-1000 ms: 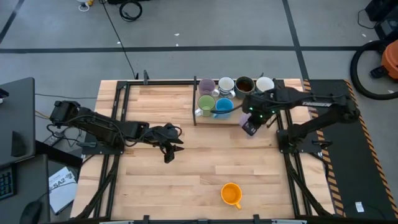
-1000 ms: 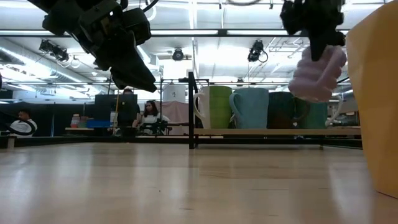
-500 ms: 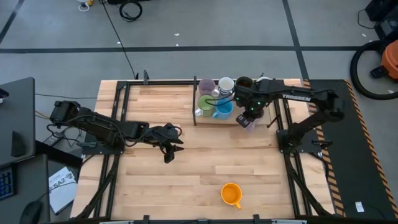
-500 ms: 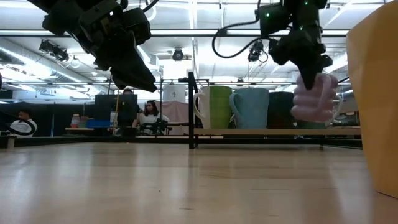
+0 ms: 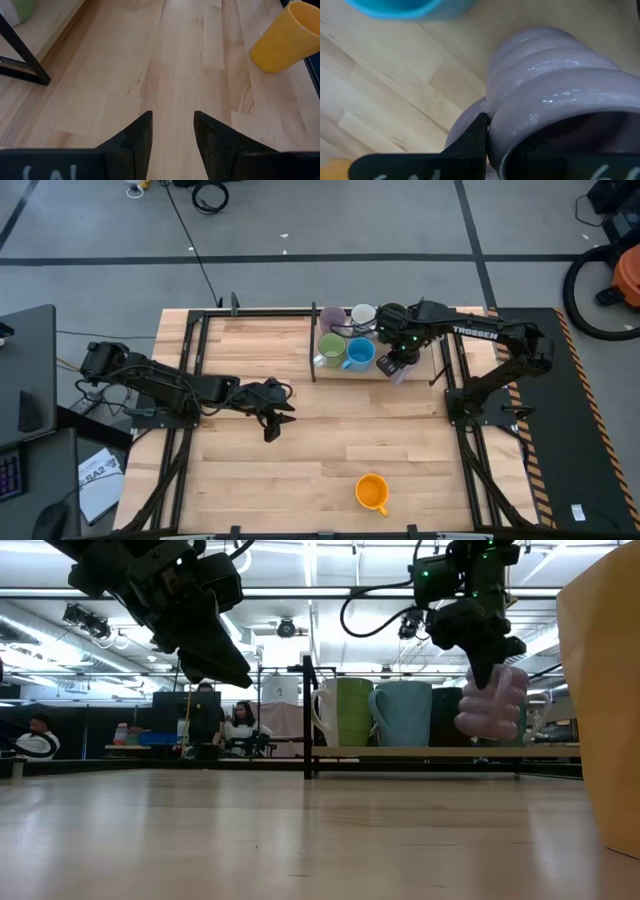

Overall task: Place coffee mugs
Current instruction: Put the light purple mug on the shelf

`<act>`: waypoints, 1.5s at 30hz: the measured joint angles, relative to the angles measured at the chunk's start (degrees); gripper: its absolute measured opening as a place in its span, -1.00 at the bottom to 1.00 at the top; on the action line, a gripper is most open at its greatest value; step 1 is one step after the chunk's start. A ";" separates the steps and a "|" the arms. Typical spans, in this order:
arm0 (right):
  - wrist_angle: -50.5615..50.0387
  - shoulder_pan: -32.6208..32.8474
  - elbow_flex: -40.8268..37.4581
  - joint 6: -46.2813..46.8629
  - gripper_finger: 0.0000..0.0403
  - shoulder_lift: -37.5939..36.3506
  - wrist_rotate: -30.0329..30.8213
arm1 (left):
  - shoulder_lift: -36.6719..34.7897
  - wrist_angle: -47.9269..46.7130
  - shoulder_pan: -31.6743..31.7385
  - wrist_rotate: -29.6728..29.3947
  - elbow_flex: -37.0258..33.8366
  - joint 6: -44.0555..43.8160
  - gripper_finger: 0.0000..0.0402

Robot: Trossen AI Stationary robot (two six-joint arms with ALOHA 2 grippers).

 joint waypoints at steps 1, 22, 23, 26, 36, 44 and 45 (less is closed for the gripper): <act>0.62 -0.16 0.00 0.05 -0.79 0.00 -0.06 | 0.00 0.00 -0.01 -0.01 0.00 0.00 -0.25; 5.65 -1.00 0.04 -0.57 -0.77 4.31 -0.87 | 0.01 -0.02 -0.02 0.00 0.00 0.00 -0.25; 5.86 -1.00 -0.03 -0.57 -0.75 4.17 -0.87 | 0.00 -0.02 -0.01 -0.02 0.00 0.00 -0.25; 6.64 -1.02 -0.14 -0.51 -0.72 4.07 -0.90 | 0.01 -0.02 -0.02 0.00 0.00 0.00 -0.25; 7.84 -1.05 -0.15 0.11 -0.64 4.04 -1.04 | 0.01 -0.02 0.00 0.00 0.00 0.02 -0.25; 8.79 -1.46 -0.13 0.08 -0.45 3.98 -1.09 | 0.01 -0.02 -0.01 -0.01 0.00 0.00 -0.25; 8.93 -1.64 -0.13 0.17 -0.42 3.98 -1.08 | 0.01 -0.02 -0.01 -0.01 0.00 0.00 -0.25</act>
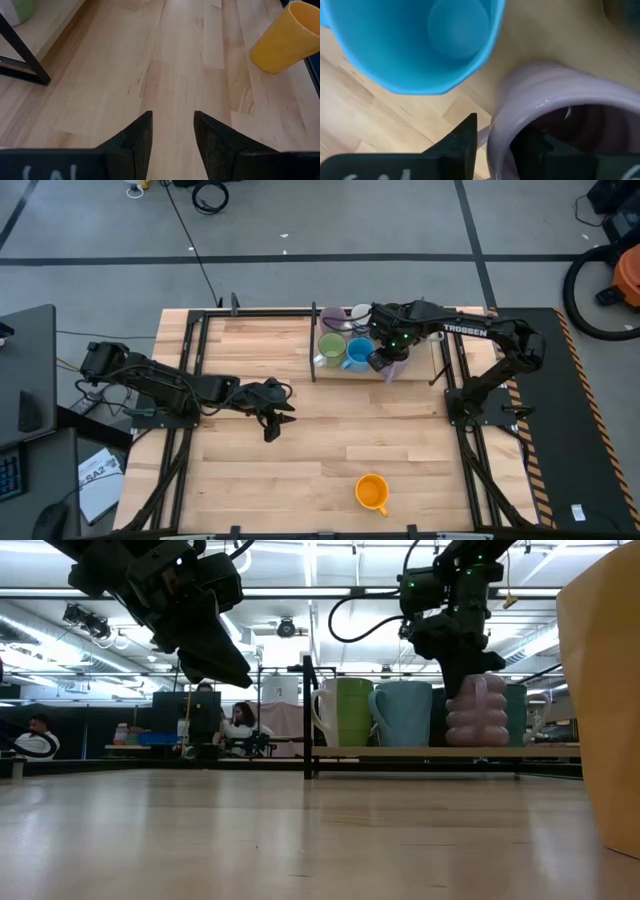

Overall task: Place coffee mugs
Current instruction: Put the light purple mug on the shelf

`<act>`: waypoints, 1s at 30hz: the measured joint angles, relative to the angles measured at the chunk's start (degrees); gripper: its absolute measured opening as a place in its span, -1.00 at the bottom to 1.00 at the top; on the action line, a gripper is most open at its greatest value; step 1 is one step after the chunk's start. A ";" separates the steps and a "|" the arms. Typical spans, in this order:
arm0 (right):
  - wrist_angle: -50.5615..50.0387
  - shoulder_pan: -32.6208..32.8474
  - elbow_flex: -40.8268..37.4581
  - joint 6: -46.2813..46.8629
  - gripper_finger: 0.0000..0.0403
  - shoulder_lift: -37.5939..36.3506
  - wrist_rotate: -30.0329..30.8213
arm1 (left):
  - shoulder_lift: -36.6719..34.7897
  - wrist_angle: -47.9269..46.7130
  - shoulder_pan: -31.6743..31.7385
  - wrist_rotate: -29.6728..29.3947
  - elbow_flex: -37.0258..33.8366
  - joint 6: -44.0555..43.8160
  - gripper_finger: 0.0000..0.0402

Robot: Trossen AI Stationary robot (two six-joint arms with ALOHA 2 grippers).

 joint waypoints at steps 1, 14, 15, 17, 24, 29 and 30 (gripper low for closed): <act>0.13 -0.15 0.00 0.00 -0.40 -0.02 0.00 | 0.00 0.00 -0.01 0.01 0.00 0.00 -0.25; 0.28 -2.80 0.05 -1.51 -0.37 -0.04 -0.69 | 0.00 0.00 -0.01 0.01 0.00 0.00 -0.25; 0.28 -2.96 0.06 -1.65 -0.37 -0.07 -1.28 | 0.00 0.00 0.01 -0.01 0.00 0.00 -0.25; 0.32 -3.20 0.07 -1.70 -0.37 -0.09 -2.42 | 0.00 0.00 0.00 0.01 0.00 0.00 -0.25; 1.54 -3.53 0.07 -1.72 -0.37 -0.10 -3.26 | 0.00 -0.01 0.00 0.01 0.00 0.00 -0.25; 2.68 -3.76 0.09 -1.72 -0.37 -1.26 -3.30 | 0.00 -0.02 0.01 0.00 0.00 0.00 -0.25; 2.66 -3.85 0.09 -1.72 -0.37 -1.75 -3.30 | 0.00 -0.02 0.01 -0.01 0.00 0.00 -0.25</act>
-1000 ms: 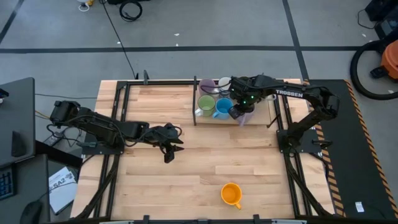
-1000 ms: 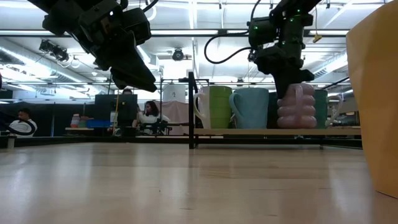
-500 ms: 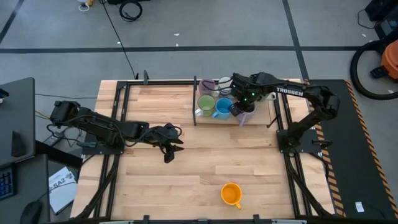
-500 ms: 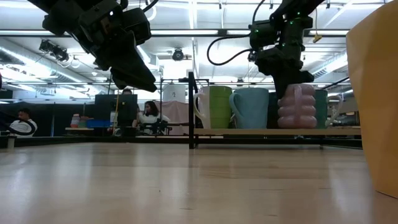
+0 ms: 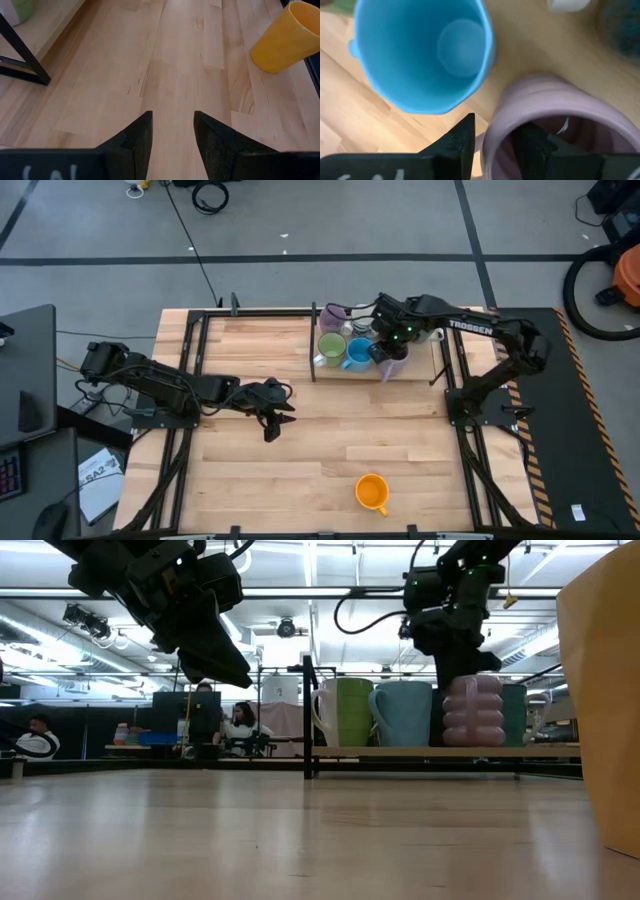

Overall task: Place coffee mugs
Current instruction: Put the light purple mug on the shelf

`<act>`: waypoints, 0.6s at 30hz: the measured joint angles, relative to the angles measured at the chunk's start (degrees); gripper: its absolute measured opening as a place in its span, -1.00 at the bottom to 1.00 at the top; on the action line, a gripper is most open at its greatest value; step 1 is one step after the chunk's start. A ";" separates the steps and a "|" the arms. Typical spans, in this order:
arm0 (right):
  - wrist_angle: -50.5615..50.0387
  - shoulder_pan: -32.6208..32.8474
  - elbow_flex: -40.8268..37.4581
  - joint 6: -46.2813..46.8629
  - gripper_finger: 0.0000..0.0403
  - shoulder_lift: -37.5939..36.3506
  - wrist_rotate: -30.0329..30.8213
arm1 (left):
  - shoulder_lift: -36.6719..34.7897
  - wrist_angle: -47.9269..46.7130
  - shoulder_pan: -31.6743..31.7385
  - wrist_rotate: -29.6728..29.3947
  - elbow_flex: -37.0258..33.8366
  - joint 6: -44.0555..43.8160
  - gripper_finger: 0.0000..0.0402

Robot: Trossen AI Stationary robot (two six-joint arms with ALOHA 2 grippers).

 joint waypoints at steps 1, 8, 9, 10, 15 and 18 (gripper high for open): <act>0.00 -0.17 0.00 -0.01 -0.37 -0.53 0.00 | 0.00 0.00 -0.01 0.01 0.00 0.00 -0.25; -0.01 -1.65 0.02 0.49 -0.37 -6.93 0.00 | 0.00 -0.02 -0.01 0.01 0.00 0.00 -0.25; 0.00 -1.75 0.02 0.52 -0.37 -8.15 0.00 | 0.00 -0.01 0.00 0.00 0.00 0.00 -0.25; -0.02 -1.81 0.02 0.54 -0.37 -9.36 0.00 | 0.00 -0.01 -0.01 0.01 0.00 0.00 -0.25; -0.22 -0.83 0.02 0.68 -0.37 -15.87 0.02 | 0.00 0.00 0.01 0.01 0.00 0.00 -0.25; -0.38 1.49 0.04 1.77 -0.37 -19.18 0.00 | 0.00 -0.01 -0.01 0.00 0.00 0.00 -0.25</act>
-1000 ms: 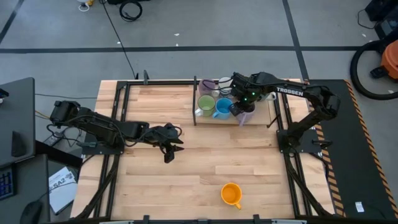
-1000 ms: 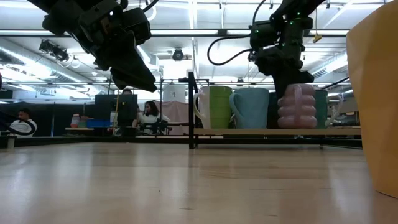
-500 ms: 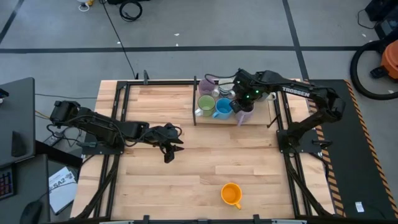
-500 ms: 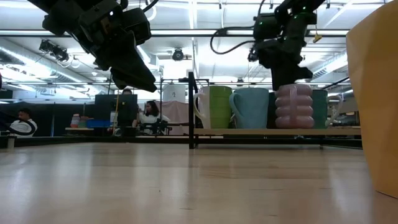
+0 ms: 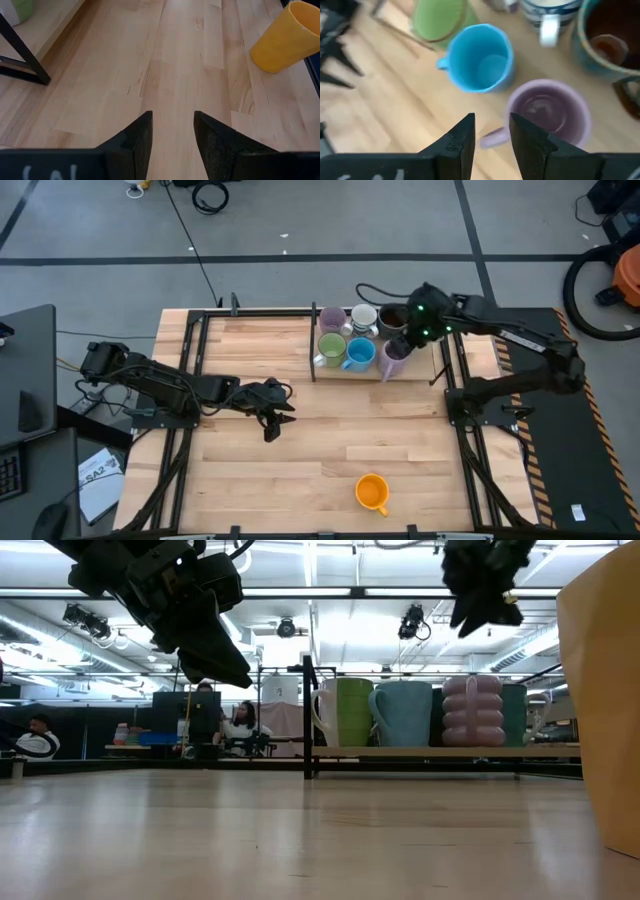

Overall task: Place coffee mugs
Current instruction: Put the light purple mug on the shelf

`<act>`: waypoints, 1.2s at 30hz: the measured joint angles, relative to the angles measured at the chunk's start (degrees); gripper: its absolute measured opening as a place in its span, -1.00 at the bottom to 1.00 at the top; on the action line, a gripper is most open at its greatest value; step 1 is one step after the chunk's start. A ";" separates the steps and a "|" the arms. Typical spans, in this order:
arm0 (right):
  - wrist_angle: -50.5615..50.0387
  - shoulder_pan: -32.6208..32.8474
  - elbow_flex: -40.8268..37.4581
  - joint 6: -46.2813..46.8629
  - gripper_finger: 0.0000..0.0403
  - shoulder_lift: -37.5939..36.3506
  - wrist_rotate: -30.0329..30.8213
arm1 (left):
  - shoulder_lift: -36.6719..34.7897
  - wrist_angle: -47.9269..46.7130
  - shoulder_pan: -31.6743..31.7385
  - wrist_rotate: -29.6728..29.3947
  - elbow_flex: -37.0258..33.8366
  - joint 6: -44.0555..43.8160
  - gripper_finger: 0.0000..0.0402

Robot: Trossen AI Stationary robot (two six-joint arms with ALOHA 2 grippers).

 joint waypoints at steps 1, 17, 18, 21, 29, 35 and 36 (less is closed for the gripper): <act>-0.07 1.00 0.00 0.79 -0.37 -0.85 0.00 | 0.00 0.00 0.00 0.00 0.00 -0.01 -0.25; -10.03 22.93 0.00 14.04 -0.37 0.51 13.26 | 0.00 -0.01 0.01 0.00 0.00 -0.02 -0.25; -10.34 23.76 0.00 14.46 -0.37 1.13 14.10 | 0.00 -0.01 0.02 0.00 0.00 -0.02 -0.25; -10.44 25.38 0.00 15.39 -0.37 3.16 15.91 | 0.00 -0.01 0.02 0.00 0.00 -0.02 -0.25; -11.10 25.95 0.00 15.30 -0.37 9.67 16.81 | 0.00 -0.01 0.00 0.01 0.00 -0.02 -0.25; -13.76 25.93 -0.02 14.90 -0.37 14.24 16.91 | 0.00 -0.01 0.02 0.00 0.00 -0.02 -0.25; -13.67 25.90 -0.02 14.82 -0.37 14.92 17.10 | 0.00 -0.01 0.00 0.01 0.00 -0.02 -0.25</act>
